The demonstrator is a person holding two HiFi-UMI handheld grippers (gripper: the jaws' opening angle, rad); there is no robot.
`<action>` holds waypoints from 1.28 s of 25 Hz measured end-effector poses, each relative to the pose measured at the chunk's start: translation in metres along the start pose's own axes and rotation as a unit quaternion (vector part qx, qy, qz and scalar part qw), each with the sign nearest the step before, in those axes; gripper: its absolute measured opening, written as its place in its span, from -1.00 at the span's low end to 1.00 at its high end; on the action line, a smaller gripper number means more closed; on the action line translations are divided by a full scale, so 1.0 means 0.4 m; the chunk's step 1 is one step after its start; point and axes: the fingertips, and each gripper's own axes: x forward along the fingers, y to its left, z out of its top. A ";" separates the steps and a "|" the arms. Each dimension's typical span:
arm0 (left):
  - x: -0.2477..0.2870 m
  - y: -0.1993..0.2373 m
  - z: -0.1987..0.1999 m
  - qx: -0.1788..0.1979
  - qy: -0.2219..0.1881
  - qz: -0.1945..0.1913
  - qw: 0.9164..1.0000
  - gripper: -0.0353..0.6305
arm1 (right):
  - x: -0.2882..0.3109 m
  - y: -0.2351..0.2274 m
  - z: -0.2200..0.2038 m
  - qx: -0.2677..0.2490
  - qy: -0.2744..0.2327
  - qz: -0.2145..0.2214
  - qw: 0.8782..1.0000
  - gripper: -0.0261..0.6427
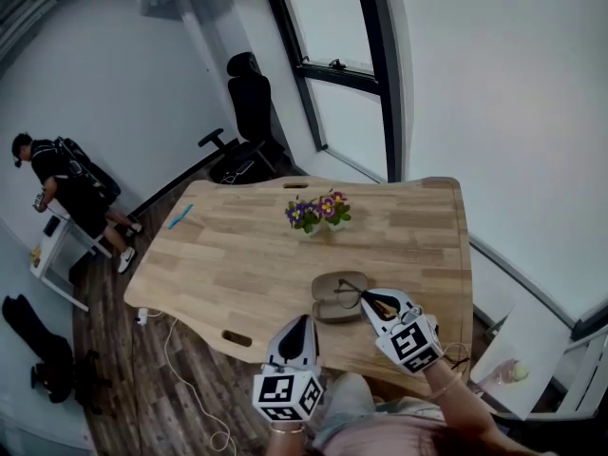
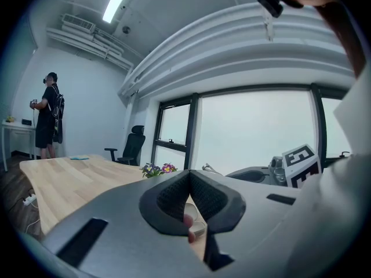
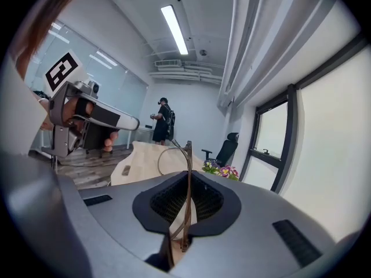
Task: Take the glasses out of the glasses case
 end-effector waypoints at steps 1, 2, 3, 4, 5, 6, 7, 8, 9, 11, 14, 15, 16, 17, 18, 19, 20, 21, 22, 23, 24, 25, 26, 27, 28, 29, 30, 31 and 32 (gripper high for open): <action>0.000 -0.002 0.003 0.002 -0.001 0.000 1.000 -0.89 | -0.005 -0.005 0.004 0.004 -0.004 -0.005 1.000 -0.88; 0.001 -0.003 0.005 0.003 -0.001 -0.001 1.000 -0.89 | -0.009 -0.008 0.009 0.009 -0.009 -0.009 1.000 -0.88; 0.001 -0.004 0.007 0.005 -0.002 -0.001 1.000 -0.89 | -0.013 -0.011 0.013 0.013 -0.013 -0.013 1.000 -0.88; 0.002 -0.005 0.009 0.006 -0.002 -0.002 1.000 -0.89 | -0.017 -0.013 0.018 0.017 -0.017 -0.017 1.000 -0.88; 0.003 -0.006 0.010 0.007 -0.002 -0.003 1.000 -0.89 | -0.021 -0.015 0.022 0.021 -0.020 -0.020 0.999 -0.88; 0.004 -0.005 0.010 0.008 -0.002 -0.004 1.000 -0.89 | -0.025 -0.017 0.026 0.025 -0.023 -0.024 0.999 -0.88; 0.005 -0.004 0.011 0.008 -0.002 -0.005 1.000 -0.89 | -0.030 -0.018 0.030 0.029 -0.025 -0.028 0.999 -0.88; 0.004 -0.003 0.012 0.008 -0.002 -0.006 1.000 -0.89 | -0.034 -0.018 0.035 0.033 -0.028 -0.031 0.999 -0.88; 0.002 -0.002 0.014 0.007 -0.003 -0.007 1.000 -0.89 | -0.038 -0.017 0.041 0.038 -0.031 -0.033 0.998 -0.88; -0.002 0.001 0.022 0.006 -0.007 -0.011 1.000 -0.89 | -0.047 -0.018 0.054 0.048 -0.038 -0.041 0.997 -0.88; -0.008 0.005 0.036 0.002 -0.011 -0.019 1.000 -0.89 | -0.060 -0.020 0.075 0.060 -0.044 -0.056 0.996 -0.88; -0.011 0.006 0.040 0.002 -0.012 -0.021 1.000 -0.89 | -0.064 -0.019 0.081 0.063 -0.045 -0.061 0.995 -0.88; -0.014 0.007 0.045 0.002 -0.012 -0.025 1.000 -0.89 | -0.069 -0.017 0.087 0.066 -0.045 -0.066 0.995 -0.88; -0.018 0.008 0.051 0.001 -0.013 -0.028 1.000 -0.89 | -0.074 -0.015 0.094 0.068 -0.045 -0.071 0.994 -0.88; -0.022 0.008 0.057 0.002 -0.013 -0.031 0.999 -0.89 | -0.079 -0.013 0.101 0.071 -0.046 -0.075 0.994 -0.88; -0.027 0.009 0.064 0.002 -0.014 -0.034 0.999 -0.89 | -0.082 -0.010 0.107 0.074 -0.047 -0.079 0.993 -0.88; -0.031 0.011 0.069 0.003 -0.014 -0.037 0.999 -0.89 | -0.086 -0.008 0.113 0.076 -0.048 -0.082 0.993 -0.88; -0.035 0.014 0.074 0.003 -0.014 -0.039 0.999 -0.89 | -0.088 -0.005 0.118 0.078 -0.048 -0.085 0.992 -0.88; -0.040 0.017 0.078 0.003 -0.014 -0.040 0.999 -0.89 | -0.091 -0.001 0.122 0.080 -0.047 -0.087 0.992 -0.88; -0.045 0.021 0.082 0.002 -0.014 -0.042 0.999 -0.89 | -0.093 0.003 0.126 0.082 -0.046 -0.089 0.992 -0.88; -0.050 0.025 0.086 0.002 -0.014 -0.043 0.999 -0.89 | -0.096 0.008 0.132 0.084 -0.046 -0.091 0.991 -0.88; -0.055 0.029 0.090 0.002 -0.014 -0.044 0.999 -0.89 | -0.099 0.013 0.138 0.085 -0.046 -0.093 0.991 -0.88; -0.060 0.032 0.094 0.002 -0.015 -0.045 0.999 -0.89 | -0.103 0.017 0.146 0.085 -0.047 -0.094 0.991 -0.88; -0.065 0.035 0.098 0.003 -0.015 -0.045 0.999 -0.89 | -0.107 0.020 0.153 0.085 -0.048 -0.096 0.991 -0.88; -0.070 0.038 0.101 0.003 -0.015 -0.045 0.999 -0.89 | -0.111 0.022 0.161 0.084 -0.049 -0.099 0.990 -0.88; -0.076 0.041 0.104 0.003 -0.016 -0.045 0.999 -0.89 | -0.115 0.024 0.167 0.082 -0.050 -0.103 0.990 -0.88; -0.081 0.045 0.107 0.003 -0.016 -0.045 0.999 -0.89 | -0.119 0.025 0.174 0.080 -0.053 -0.107 0.990 -0.89; -0.085 0.048 0.111 0.003 -0.017 -0.045 0.999 -0.89 | -0.122 0.025 0.181 0.078 -0.055 -0.110 0.989 -0.88; -0.089 0.051 0.114 0.002 -0.018 -0.046 0.999 -0.89 | -0.125 0.026 0.187 0.078 -0.056 -0.113 0.989 -0.88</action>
